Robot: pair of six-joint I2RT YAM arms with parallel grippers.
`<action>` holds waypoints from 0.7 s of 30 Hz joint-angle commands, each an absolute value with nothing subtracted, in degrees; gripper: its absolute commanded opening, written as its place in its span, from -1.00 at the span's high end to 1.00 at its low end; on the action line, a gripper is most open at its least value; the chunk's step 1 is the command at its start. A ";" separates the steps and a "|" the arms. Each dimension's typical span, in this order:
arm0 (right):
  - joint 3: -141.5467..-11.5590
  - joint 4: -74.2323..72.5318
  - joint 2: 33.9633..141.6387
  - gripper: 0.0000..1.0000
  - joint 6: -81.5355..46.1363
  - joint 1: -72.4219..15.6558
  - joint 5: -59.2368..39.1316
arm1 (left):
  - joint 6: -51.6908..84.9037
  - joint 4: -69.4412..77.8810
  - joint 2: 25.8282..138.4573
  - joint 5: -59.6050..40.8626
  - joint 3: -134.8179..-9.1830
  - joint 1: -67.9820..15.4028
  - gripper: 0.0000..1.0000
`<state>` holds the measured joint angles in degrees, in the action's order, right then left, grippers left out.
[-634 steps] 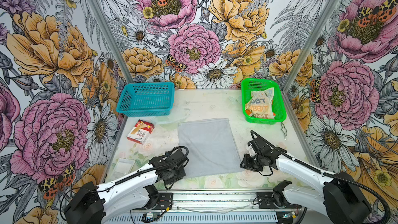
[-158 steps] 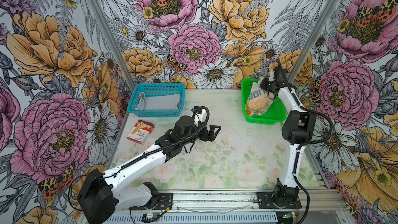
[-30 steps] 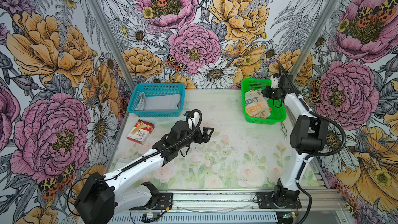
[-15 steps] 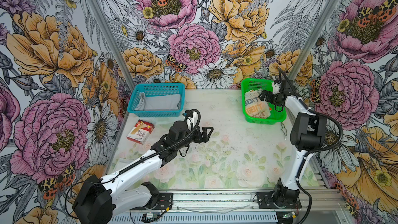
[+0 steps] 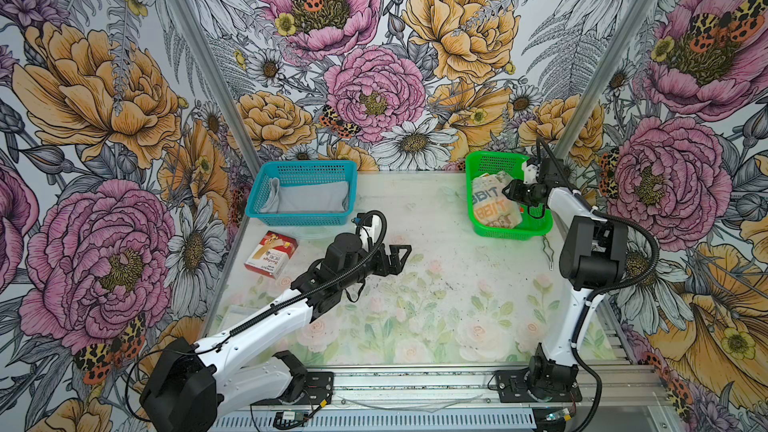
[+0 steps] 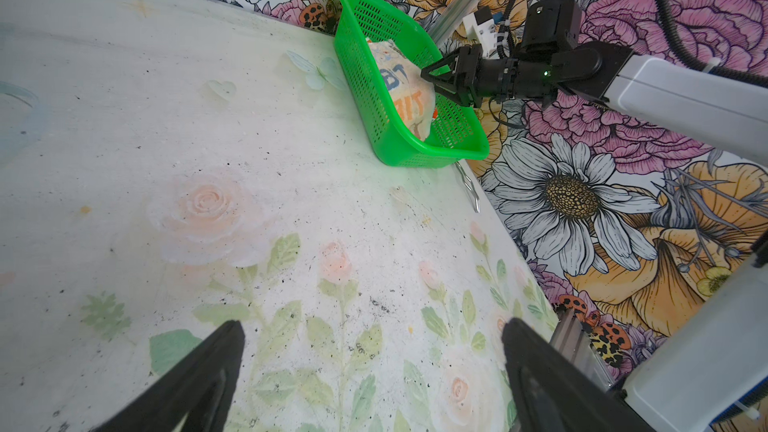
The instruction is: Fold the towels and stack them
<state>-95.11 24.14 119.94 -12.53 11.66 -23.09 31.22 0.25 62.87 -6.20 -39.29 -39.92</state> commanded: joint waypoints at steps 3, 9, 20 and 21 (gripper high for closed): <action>-96.24 23.05 120.90 0.33 -13.17 11.47 -24.86 | 31.82 1.23 62.71 -5.64 -38.41 -39.38 -0.97; -96.25 23.35 121.59 0.22 -13.47 11.35 -26.24 | 31.88 1.28 62.32 -5.63 -37.88 -39.43 -0.97; -97.69 23.41 122.27 1.00 -14.74 10.57 -25.91 | 32.11 0.93 60.25 -5.20 -36.58 -38.88 -0.97; -97.96 23.38 121.89 1.00 -14.95 10.46 -26.07 | 32.16 0.89 60.15 -5.10 -36.52 -38.82 -0.96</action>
